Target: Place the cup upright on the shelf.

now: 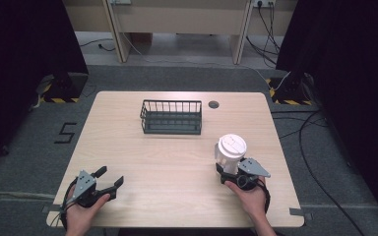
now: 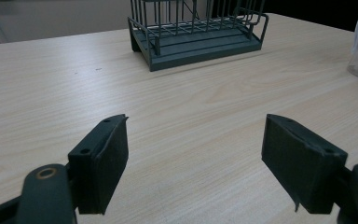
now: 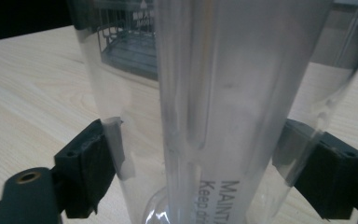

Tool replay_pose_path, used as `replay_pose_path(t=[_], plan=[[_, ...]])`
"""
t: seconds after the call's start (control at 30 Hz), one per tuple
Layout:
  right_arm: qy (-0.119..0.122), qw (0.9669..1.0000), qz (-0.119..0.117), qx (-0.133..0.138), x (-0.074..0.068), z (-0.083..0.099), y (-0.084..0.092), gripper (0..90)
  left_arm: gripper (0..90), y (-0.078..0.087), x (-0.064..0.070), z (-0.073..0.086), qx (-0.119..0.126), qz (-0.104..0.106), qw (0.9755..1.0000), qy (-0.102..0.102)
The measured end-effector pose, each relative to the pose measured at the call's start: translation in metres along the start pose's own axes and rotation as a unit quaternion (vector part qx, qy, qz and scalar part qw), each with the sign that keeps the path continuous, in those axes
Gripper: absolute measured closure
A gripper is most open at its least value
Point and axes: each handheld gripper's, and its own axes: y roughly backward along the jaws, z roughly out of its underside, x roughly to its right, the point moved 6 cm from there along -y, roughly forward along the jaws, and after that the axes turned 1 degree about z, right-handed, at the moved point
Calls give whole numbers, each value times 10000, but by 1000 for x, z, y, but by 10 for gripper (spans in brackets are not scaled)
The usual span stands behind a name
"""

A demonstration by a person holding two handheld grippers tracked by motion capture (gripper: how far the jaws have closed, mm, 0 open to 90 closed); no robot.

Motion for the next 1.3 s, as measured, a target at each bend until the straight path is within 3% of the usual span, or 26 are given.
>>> replay_pose_path(t=[0.23, 0.73, 1.3], plan=[[6, 10000, 14, 24, 1, -3, 2, 184, 222, 0, 0, 0, 6, 10, 10000, -8], [28, 9998, -69, 186, -2, -28, 1, 186, 223, 0, 0, 0, 13, -11, 10000, -2], [130, 9994, -138, 295, -4, -63, -20, 186, 228, 1, 0, -1, 26, -19, 10000, 13]])
